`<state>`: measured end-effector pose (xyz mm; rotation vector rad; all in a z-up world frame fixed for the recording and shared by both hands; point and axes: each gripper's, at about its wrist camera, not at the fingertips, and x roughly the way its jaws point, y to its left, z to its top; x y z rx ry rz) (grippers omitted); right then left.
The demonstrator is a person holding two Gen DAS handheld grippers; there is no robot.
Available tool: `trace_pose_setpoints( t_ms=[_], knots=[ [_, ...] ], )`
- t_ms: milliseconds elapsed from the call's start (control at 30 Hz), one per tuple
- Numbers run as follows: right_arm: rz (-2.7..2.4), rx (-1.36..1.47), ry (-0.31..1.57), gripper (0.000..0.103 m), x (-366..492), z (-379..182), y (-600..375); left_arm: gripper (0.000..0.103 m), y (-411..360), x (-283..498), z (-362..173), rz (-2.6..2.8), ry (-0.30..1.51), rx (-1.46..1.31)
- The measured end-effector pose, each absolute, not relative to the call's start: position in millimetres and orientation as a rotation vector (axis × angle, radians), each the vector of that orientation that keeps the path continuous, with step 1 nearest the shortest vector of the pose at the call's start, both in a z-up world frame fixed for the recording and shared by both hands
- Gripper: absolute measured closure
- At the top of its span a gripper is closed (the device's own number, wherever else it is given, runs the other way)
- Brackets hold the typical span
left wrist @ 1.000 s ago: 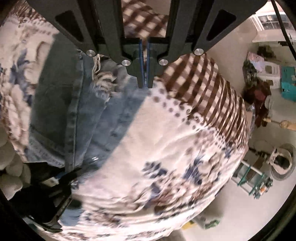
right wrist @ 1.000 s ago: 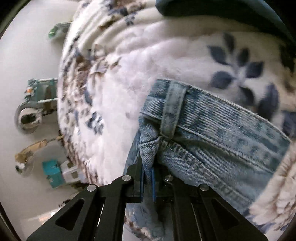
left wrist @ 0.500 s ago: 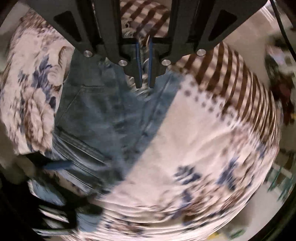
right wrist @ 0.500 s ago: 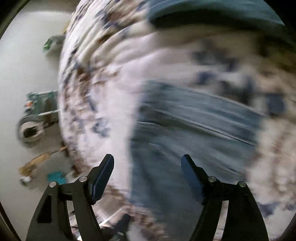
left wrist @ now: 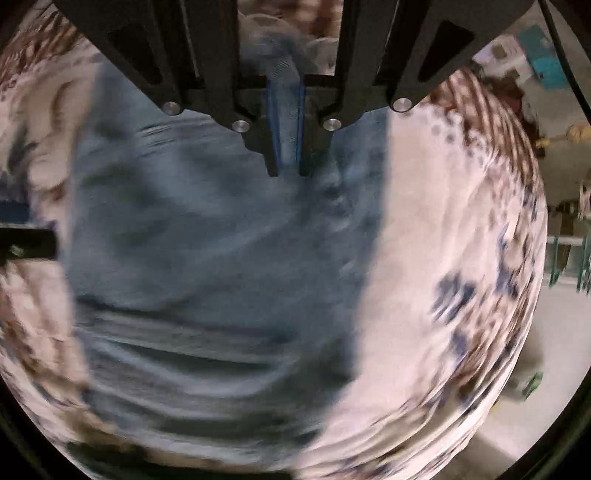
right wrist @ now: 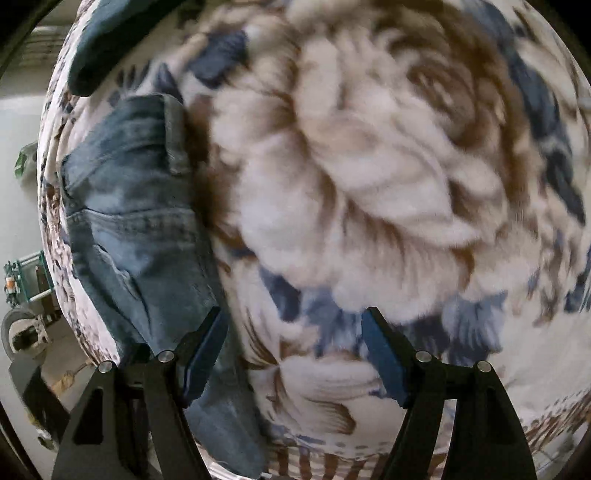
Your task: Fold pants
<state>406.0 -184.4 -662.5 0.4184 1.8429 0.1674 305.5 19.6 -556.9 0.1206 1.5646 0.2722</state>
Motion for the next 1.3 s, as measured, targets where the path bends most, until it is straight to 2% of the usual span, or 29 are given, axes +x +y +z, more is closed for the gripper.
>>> trace_pose_setpoints(
  t_ms=[167, 267, 467, 633, 700, 733, 833, 933, 1100, 1133, 1233, 1300],
  knots=[
    [0.189, 0.456, 1.821, 0.026, 397.2, -655.9, -187.7, 0.093, 104.3, 273.4, -542.0, 0.489, 1.584, 0.15],
    [0.258, 0.532, 1.814, 0.026, 388.0, -652.4, -179.7, 0.093, 139.6, 265.4, -535.9, 0.512, 1.601, -0.002],
    [0.408, 0.705, 1.821, 0.026, 359.7, -662.9, -157.3, 0.092, 138.0, 291.4, -538.8, 0.211, 1.579, -0.283],
    [0.467, 0.849, 1.731, 0.026, 378.3, -682.6, -147.1, 0.092, 123.6, 317.8, -580.2, 0.085, 1.649, -0.297],
    [0.474, 0.868, 1.718, 0.035, 385.7, -690.9, -140.4, 0.092, 128.0, 320.0, -590.2, 0.066, 1.669, -0.33],
    [0.462, 0.854, 1.719, 0.053, 385.7, -692.4, -136.5, 0.092, 131.0, 318.6, -588.4, 0.06, 1.667, -0.345],
    [0.455, 0.854, 1.704, 0.059, 382.2, -686.2, -136.2, 0.091, 142.4, 309.7, -577.3, 0.048, 1.645, -0.368],
    [0.478, 0.806, 1.701, 0.057, 383.8, -678.3, -135.4, 0.091, 157.8, 289.4, -560.1, 0.063, 1.614, -0.408],
    [0.528, 0.692, 1.745, 0.043, 393.3, -675.2, -128.3, 0.09, 176.9, 257.0, -529.1, 0.069, 1.523, -0.551],
    [0.529, 0.7, 1.737, 0.037, 398.4, -673.9, -131.6, 0.084, 179.8, 251.0, -523.9, 0.066, 1.508, -0.58],
    [0.519, 0.755, 1.706, 0.035, 417.9, -678.8, -147.3, 0.067, 184.0, 231.9, -505.2, 0.077, 1.452, -0.685],
    [0.516, 0.794, 1.692, 0.032, 435.3, -686.7, -151.6, 0.063, 184.3, 227.3, -500.1, 0.083, 1.444, -0.711]
  ],
)
